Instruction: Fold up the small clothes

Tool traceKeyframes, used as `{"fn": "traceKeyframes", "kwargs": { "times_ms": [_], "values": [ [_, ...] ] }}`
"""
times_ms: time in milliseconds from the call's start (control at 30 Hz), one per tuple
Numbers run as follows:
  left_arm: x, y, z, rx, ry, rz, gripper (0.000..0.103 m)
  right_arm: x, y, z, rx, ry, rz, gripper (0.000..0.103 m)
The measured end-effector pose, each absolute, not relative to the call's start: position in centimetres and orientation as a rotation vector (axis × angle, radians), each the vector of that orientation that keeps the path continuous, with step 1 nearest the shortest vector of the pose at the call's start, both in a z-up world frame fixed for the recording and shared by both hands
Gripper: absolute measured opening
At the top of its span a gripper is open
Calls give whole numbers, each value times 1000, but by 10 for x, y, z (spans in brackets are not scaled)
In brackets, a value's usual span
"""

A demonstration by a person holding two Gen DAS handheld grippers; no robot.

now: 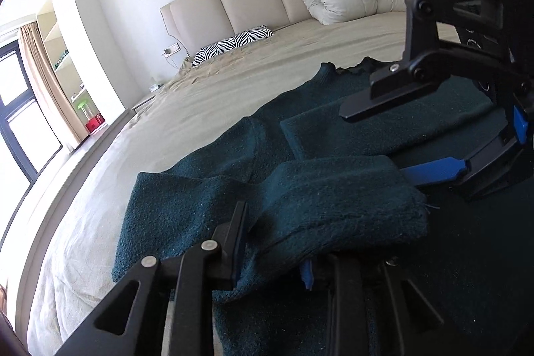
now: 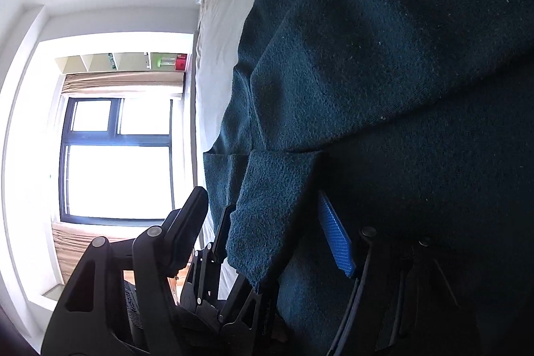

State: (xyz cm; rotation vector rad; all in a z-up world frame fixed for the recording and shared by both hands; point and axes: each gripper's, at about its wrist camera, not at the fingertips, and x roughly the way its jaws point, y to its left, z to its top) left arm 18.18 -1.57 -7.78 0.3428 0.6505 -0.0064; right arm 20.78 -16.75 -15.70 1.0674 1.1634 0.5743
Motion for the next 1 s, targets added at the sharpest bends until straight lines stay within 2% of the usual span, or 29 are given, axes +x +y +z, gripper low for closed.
{"fn": "traceKeyframes", "kwargs": {
  "times_ms": [133,267,300,333,367,400,467,533,700,767,833,1000],
  "values": [
    [184,-7,-74,302,640,1,30,212,-149,-157,981,1222,586,40],
    [182,-3,-72,291,631,2,30,215,-143,-160,949,1239,556,24],
    [182,-2,-71,285,630,1,30,215,-144,-160,945,1238,543,15],
    [181,0,-70,278,629,0,39,215,-145,-158,931,1232,531,8],
    [181,3,-68,265,626,-1,51,215,-147,-153,904,1218,515,8],
    [179,7,-64,244,619,0,56,214,-148,-145,873,1199,504,7],
    [177,19,-56,176,604,-1,72,213,-153,-123,819,1147,499,7],
    [171,34,-48,91,599,-6,76,212,-159,-93,746,1085,486,7],
    [161,83,-37,-149,617,-33,75,221,-189,-31,602,962,432,7],
    [159,104,-35,-227,622,-26,68,229,-208,-22,550,949,378,6],
    [160,125,-33,-296,632,-33,61,238,-235,-22,525,955,316,6],
    [174,163,-27,-427,642,-47,51,247,-312,-48,559,990,157,6]
  ]
}}
